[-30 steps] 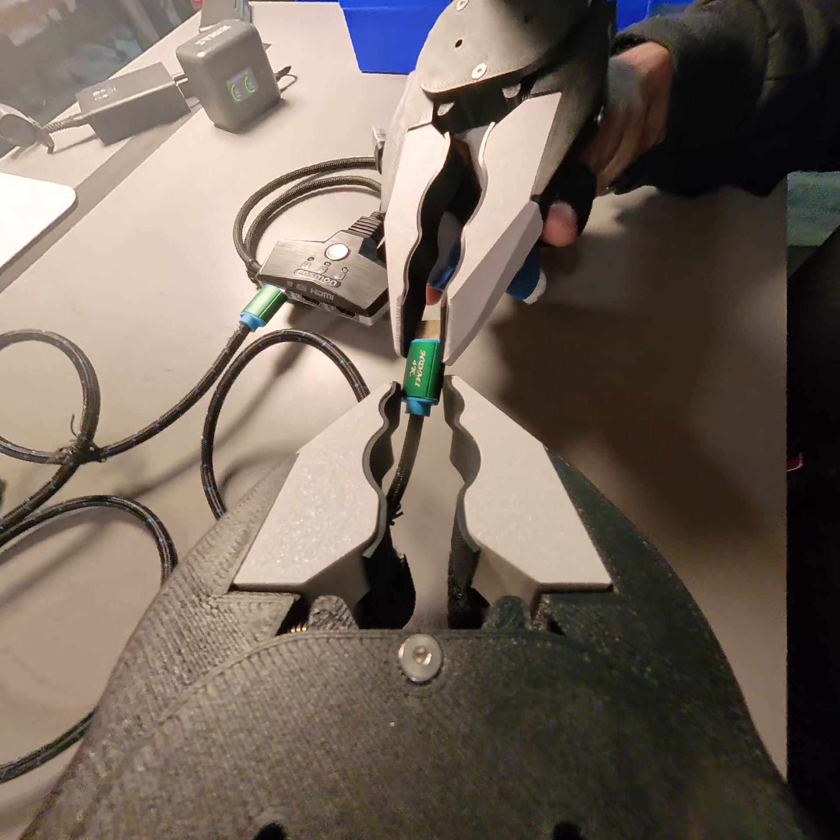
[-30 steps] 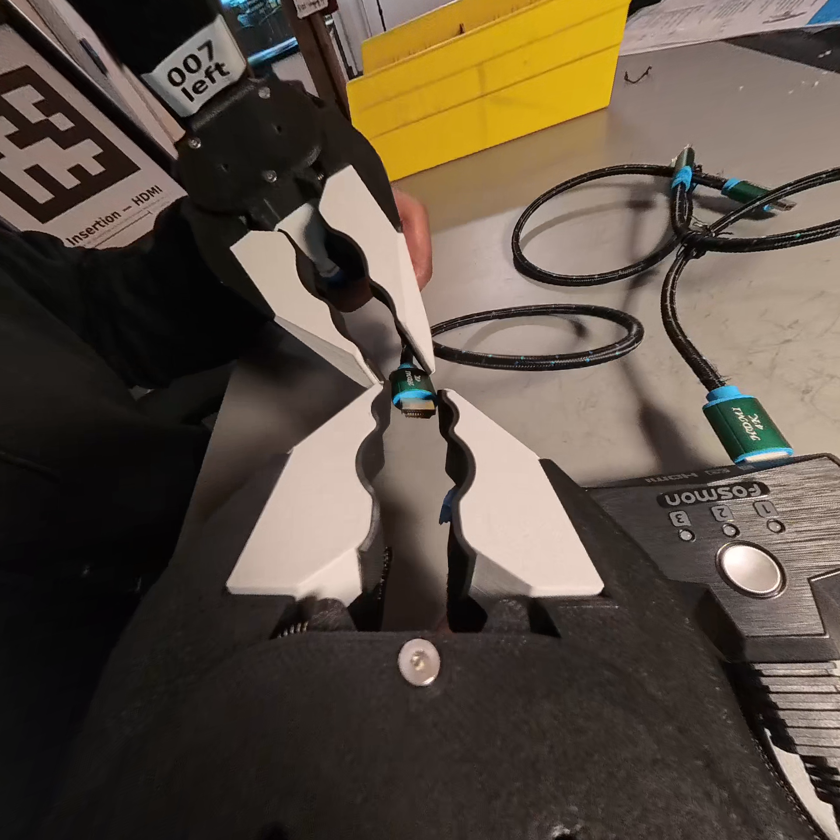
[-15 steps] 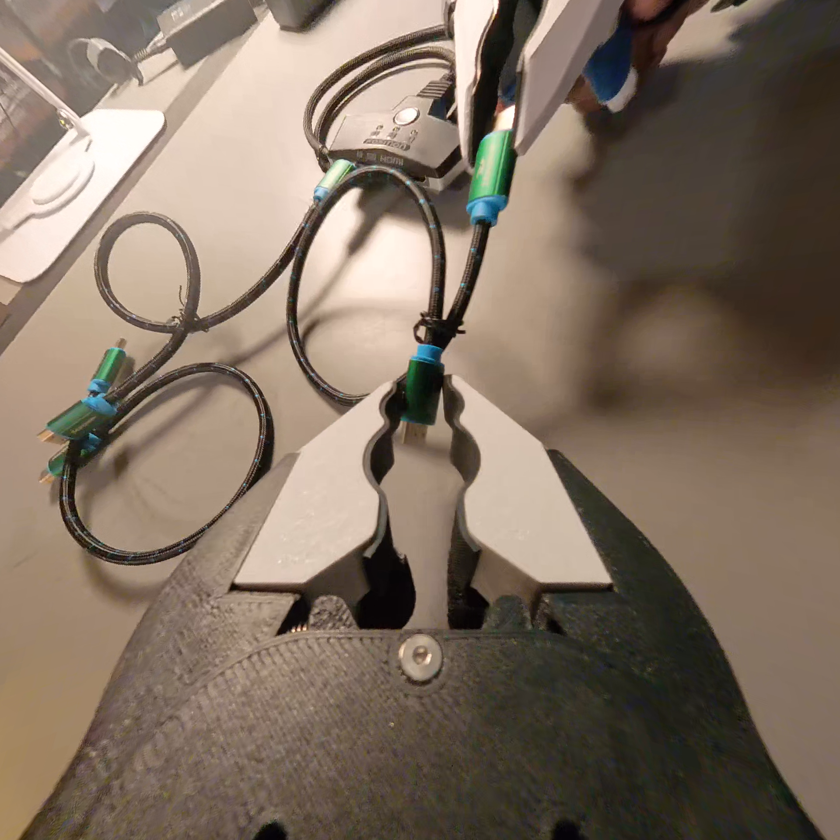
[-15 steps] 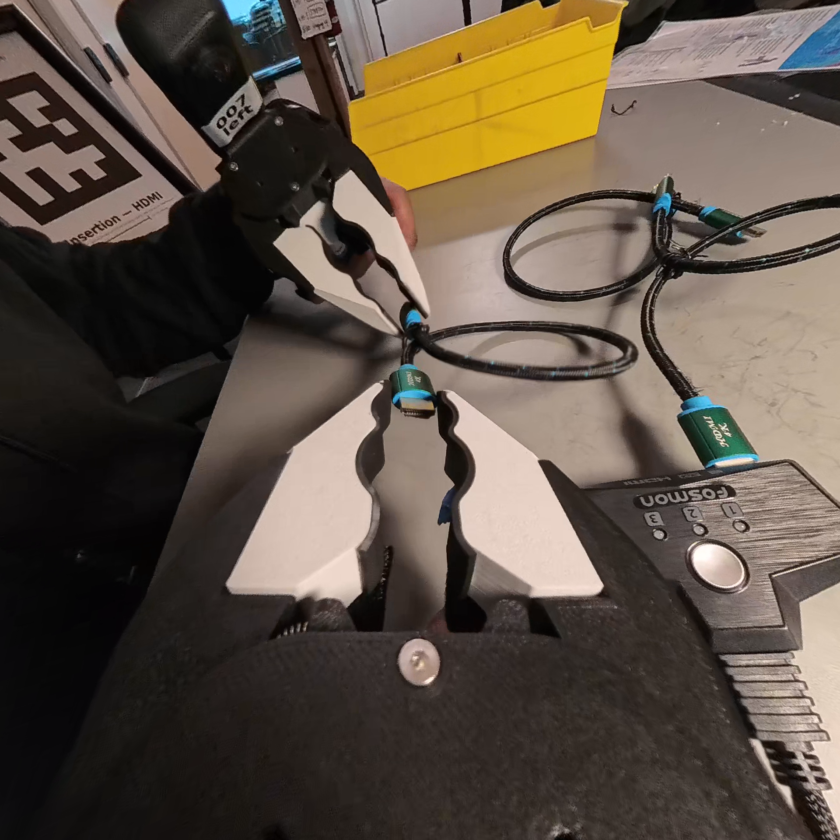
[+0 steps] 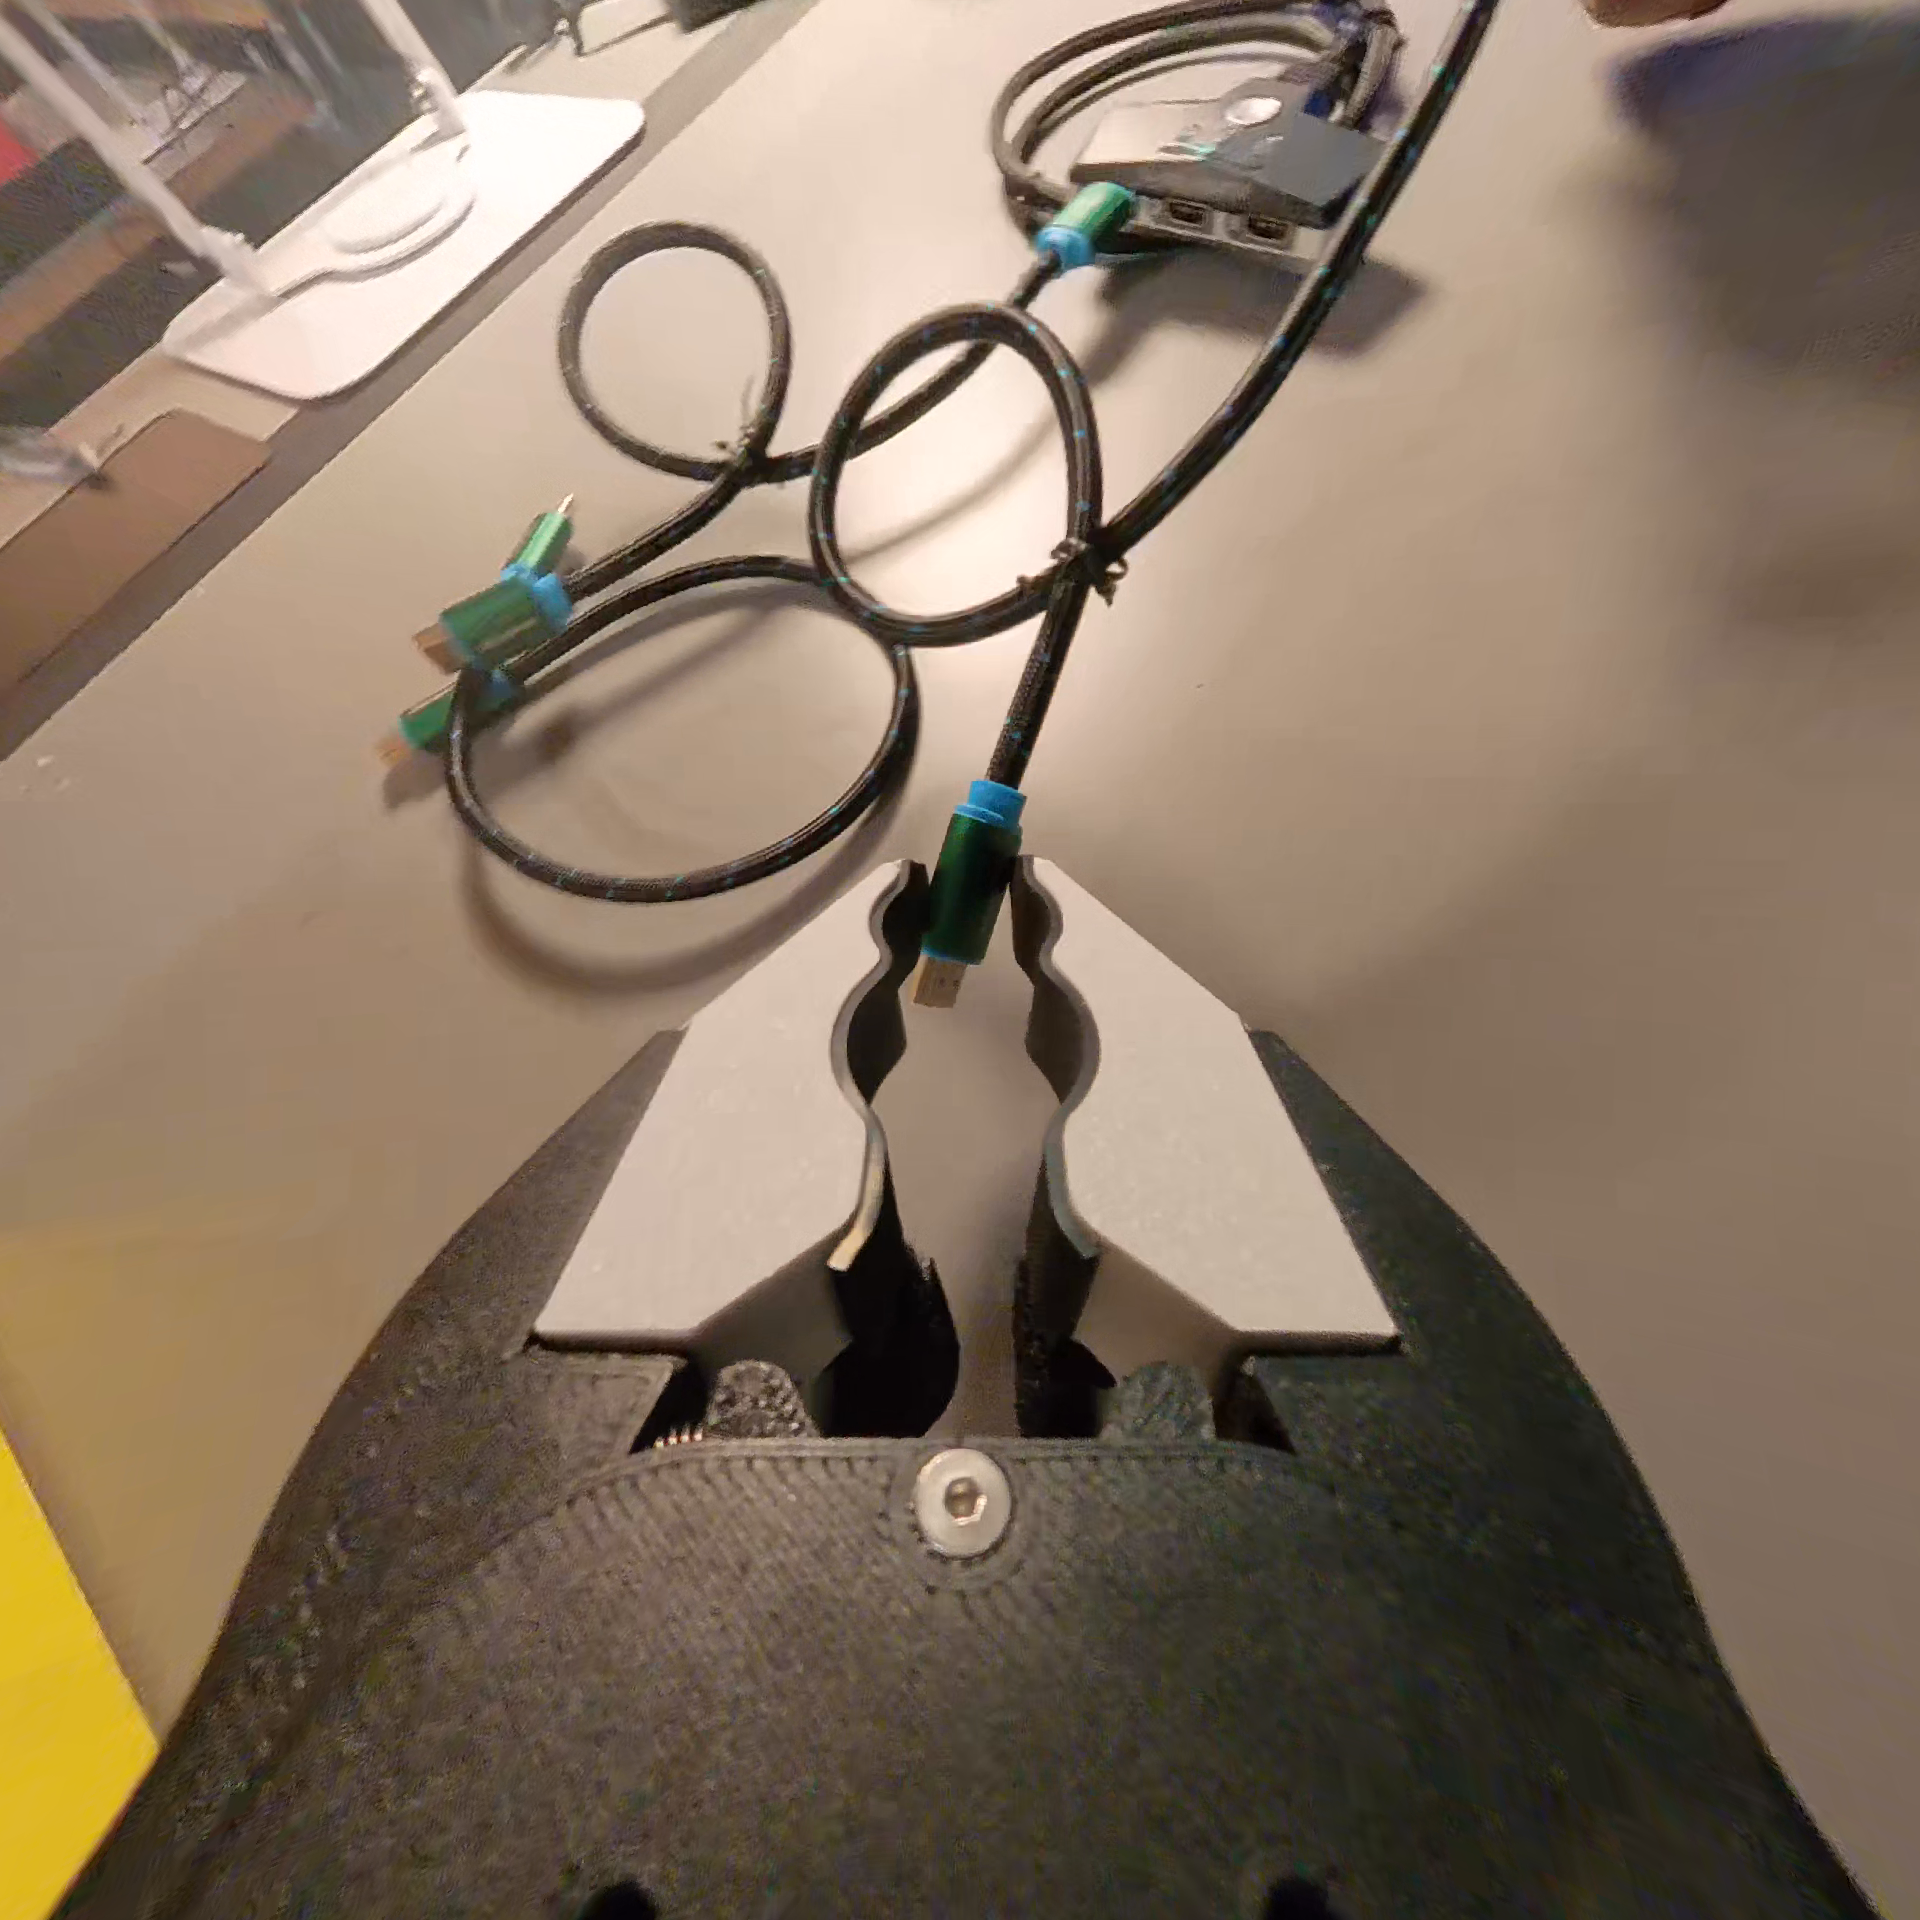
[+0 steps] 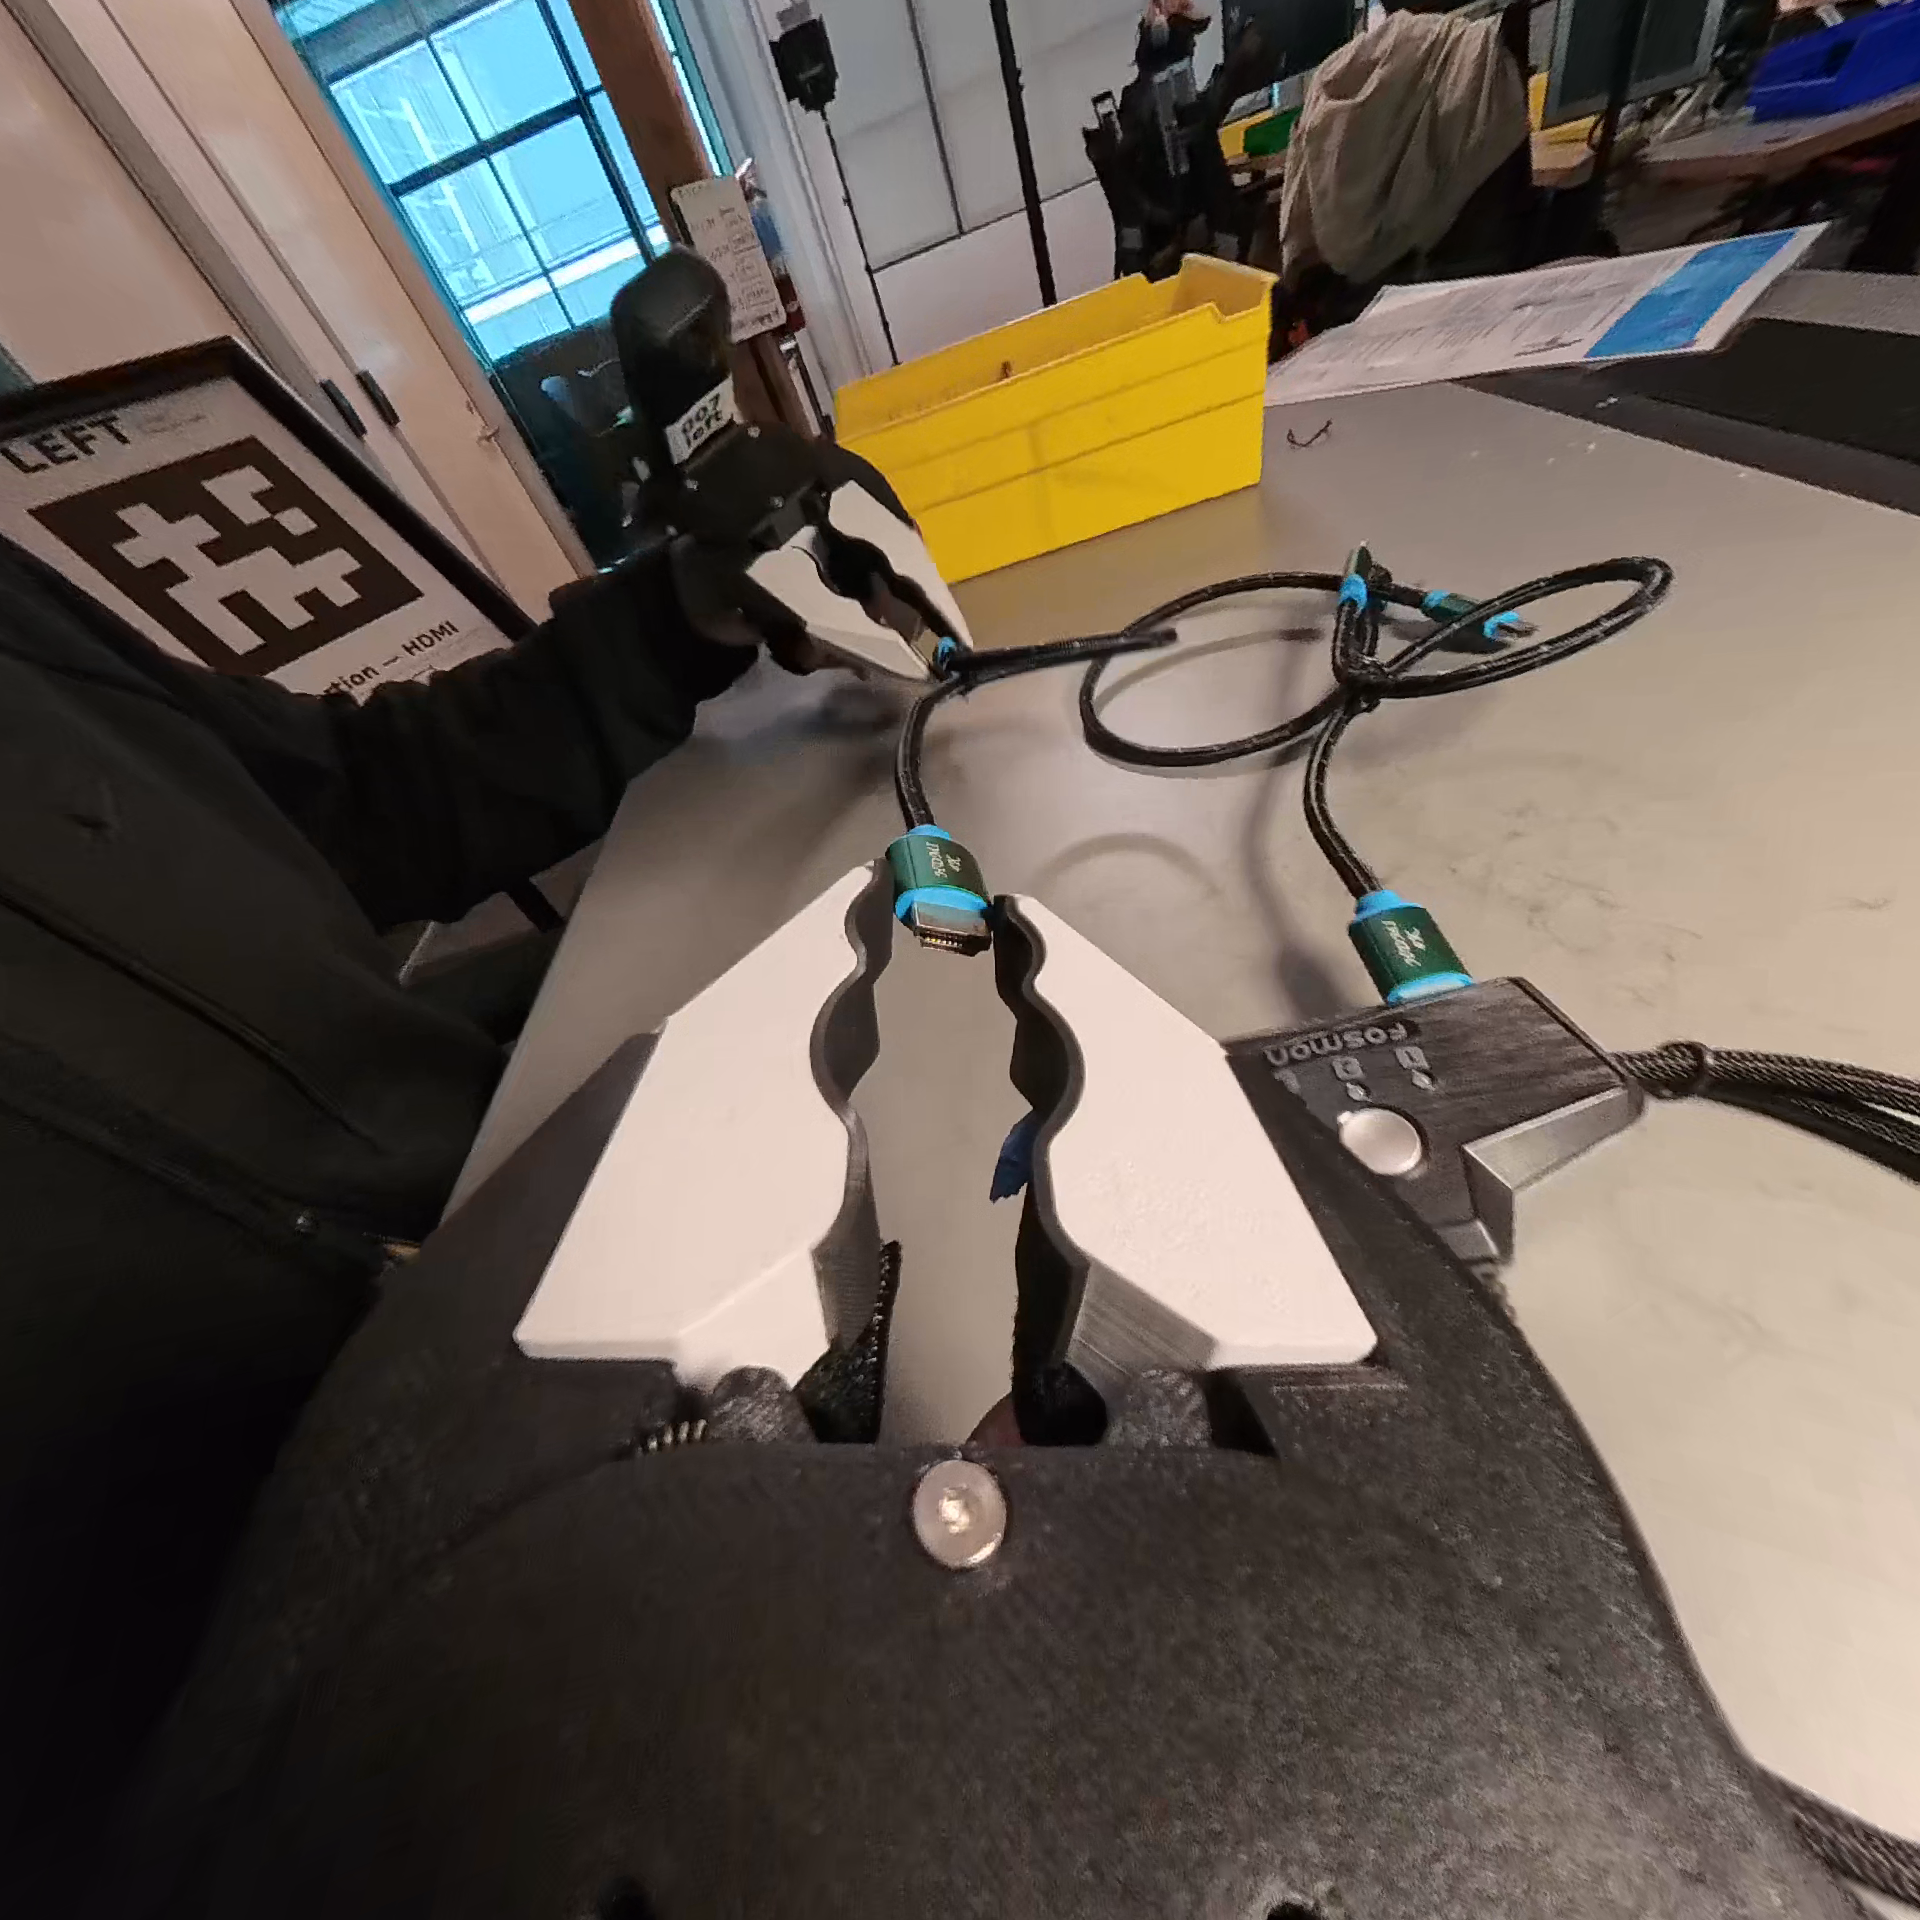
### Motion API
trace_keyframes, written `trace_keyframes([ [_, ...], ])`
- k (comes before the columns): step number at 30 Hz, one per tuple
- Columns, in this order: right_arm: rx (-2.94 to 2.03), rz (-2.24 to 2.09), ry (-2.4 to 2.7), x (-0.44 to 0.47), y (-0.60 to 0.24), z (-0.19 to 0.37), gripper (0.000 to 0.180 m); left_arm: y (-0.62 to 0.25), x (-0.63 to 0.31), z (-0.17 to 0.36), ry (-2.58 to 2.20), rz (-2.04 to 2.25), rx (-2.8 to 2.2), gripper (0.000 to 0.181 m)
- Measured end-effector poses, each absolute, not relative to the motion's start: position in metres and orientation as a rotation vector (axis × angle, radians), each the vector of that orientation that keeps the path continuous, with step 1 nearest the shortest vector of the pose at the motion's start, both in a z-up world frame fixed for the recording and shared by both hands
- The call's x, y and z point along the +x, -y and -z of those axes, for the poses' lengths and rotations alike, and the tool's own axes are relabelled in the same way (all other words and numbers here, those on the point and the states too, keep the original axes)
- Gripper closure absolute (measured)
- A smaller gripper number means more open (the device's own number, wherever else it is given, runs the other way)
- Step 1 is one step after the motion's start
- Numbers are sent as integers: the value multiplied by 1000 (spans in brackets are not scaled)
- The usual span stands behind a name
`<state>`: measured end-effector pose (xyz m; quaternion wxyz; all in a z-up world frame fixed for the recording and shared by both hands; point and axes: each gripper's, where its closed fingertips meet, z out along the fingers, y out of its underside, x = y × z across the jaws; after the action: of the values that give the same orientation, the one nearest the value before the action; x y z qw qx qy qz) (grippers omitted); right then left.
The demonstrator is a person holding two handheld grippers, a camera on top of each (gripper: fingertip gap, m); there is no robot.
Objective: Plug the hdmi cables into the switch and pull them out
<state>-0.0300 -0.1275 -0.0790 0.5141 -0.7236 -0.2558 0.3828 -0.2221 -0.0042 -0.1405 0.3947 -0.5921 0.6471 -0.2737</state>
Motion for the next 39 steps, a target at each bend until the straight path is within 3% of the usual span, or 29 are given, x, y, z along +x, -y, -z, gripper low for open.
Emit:
trace_keyframes([
  [10, -1818, -861, 690, -40, 127, 104, 159, -11, -228, 166, -1599, 611, -1710, 159],
  [14, -1834, -818, 703, -42, 125, 108, 159, -11, -228, 137, -1487, 552, -1714, 144],
  [19, -1830, -805, 715, -45, 124, 109, 159, 51, -181, 76, -1198, 1263, -1703, 146],
  [24, -1800, -754, 766, -51, 127, 108, 159, 109, -109, 96, -667, 2131, -2083, 141],
  [37, -1644, -664, 802, -56, 129, 88, 159, 130, -66, 102, -144, 2478, -2106, 133],
  [39, -1637, -663, 816, -59, 131, 89, 158, 124, -61, 102, -77, 2508, -2061, 143],
])
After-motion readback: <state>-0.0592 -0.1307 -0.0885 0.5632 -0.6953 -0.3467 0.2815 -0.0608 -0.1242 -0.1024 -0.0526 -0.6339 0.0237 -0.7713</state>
